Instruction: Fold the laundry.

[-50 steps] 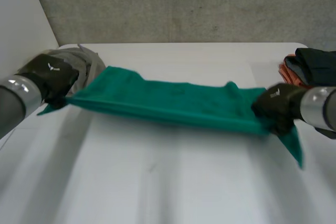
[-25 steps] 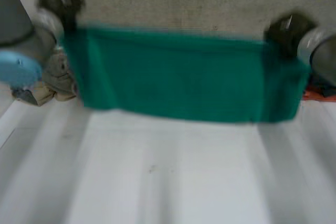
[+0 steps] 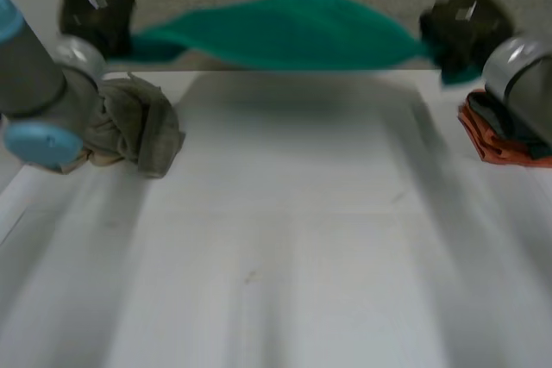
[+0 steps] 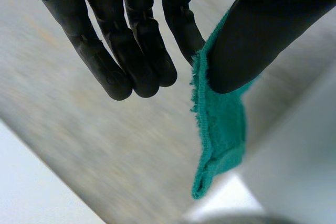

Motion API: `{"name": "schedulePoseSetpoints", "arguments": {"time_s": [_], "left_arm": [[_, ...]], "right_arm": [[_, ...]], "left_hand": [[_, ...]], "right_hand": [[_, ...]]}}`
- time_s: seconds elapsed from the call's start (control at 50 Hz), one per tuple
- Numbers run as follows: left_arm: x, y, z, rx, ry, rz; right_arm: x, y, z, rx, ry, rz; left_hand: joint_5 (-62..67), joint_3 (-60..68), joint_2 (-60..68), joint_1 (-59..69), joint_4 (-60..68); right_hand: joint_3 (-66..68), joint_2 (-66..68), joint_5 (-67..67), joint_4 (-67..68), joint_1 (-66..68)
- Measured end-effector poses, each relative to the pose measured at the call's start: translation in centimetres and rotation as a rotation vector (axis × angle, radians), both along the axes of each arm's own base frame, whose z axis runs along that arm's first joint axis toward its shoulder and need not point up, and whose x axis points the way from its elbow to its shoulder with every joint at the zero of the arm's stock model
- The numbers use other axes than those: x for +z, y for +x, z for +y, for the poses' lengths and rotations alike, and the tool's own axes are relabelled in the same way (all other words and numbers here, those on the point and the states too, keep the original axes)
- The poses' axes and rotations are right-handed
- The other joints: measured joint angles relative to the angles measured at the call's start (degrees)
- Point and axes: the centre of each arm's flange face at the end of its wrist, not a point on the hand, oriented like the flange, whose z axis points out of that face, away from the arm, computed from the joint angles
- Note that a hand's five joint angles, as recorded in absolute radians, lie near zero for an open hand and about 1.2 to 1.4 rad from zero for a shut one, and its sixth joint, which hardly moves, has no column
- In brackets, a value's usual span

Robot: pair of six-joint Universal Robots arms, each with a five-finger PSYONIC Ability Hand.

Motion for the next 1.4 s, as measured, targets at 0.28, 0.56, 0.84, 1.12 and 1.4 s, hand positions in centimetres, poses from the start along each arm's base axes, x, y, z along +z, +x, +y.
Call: {"name": "schedulePoseSetpoints", "arguments": {"time_s": [0.28,0.56,0.84,1.12,1.4], "left_arm": [[-10.2,-0.1,3.9,-0.078,0.300,-0.151],[-6.4,0.4,5.5,-0.078,0.249,-0.099],[-5.9,0.6,6.0,-0.083,0.255,-0.061],[-5.4,0.6,5.9,-0.081,0.244,-0.057],[-4.6,0.1,5.9,-0.089,0.242,-0.042]], "right_arm": [[-13.1,-1.6,1.2,-0.010,0.495,0.144],[-10.1,-4.5,3.3,-0.166,0.553,0.044],[-11.0,-5.5,7.9,-0.109,0.581,0.119],[-14.1,-6.1,9.3,-0.025,0.502,0.209],[-16.8,-6.1,7.5,-0.041,0.403,0.178]], "left_hand": [[0.0,0.0,0.0,0.0,0.0],[0.0,0.0,0.0,0.0,0.0],[0.0,0.0,0.0,0.0,0.0],[0.0,0.0,0.0,0.0,0.0],[0.0,0.0,0.0,0.0,0.0]], "right_hand": [[-38.4,-37.8,-41.3,-39.1,-34.6],[-41.7,-41.0,-42.3,-41.4,-36.9],[-33.9,-33.3,-35.2,-34.6,-30.2],[-34.1,-33.4,-36.6,-34.8,-30.4],[-29.6,-29.5,-32.0,-30.2,-25.6]]}}
